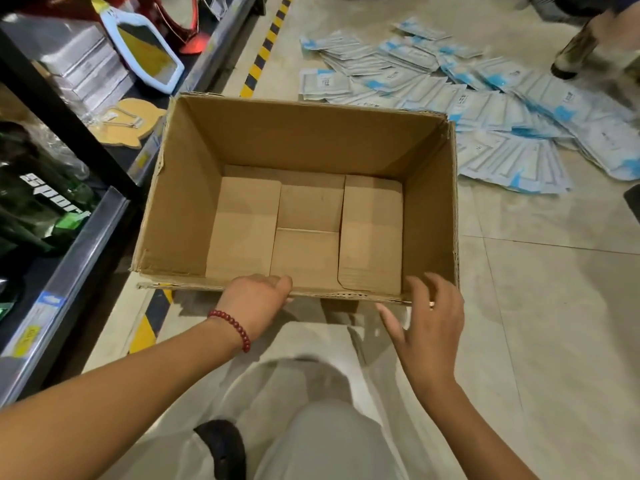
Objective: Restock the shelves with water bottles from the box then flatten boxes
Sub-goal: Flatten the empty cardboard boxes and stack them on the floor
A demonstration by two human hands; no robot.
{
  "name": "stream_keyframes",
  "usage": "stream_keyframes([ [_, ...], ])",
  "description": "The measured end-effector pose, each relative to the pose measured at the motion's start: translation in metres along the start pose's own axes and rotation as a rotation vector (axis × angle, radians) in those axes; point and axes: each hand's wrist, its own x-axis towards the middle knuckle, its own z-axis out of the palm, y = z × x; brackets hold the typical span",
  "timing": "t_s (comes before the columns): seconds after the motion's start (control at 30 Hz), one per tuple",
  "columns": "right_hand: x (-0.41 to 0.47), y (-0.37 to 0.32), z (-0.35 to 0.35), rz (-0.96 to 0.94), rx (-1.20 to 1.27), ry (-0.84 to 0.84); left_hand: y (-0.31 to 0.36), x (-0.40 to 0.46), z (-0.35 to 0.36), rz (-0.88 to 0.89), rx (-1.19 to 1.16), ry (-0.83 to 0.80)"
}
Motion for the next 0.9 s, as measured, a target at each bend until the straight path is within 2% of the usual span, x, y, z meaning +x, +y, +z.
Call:
stream_keyframes([
  [0.1, -0.014, 0.014, -0.006, 0.253, 0.055, 0.014, 0.000, 0.000, -0.002, -0.010, 0.022, 0.010],
  [0.17, -0.014, 0.019, -0.006, 0.343, 0.179, -0.063, -0.002, 0.002, -0.003, -0.021, 0.015, 0.007],
  [0.27, -0.005, 0.021, -0.006, 0.380, 0.408, -0.171, -0.004, 0.006, -0.002, -0.009, 0.008, 0.019],
  [0.43, 0.004, 0.022, -0.004, 0.450, 0.585, -0.208, -0.009, 0.008, -0.002, 0.041, -0.055, 0.056],
  [0.63, 0.006, 0.020, -0.006, 0.503, 0.556, -0.320, -0.012, 0.005, -0.008, 0.082, -0.162, -0.015],
  [0.9, 0.032, 0.027, -0.020, 0.585, 0.486, -0.445, -0.014, 0.010, -0.018, 0.044, -0.272, -0.075],
])
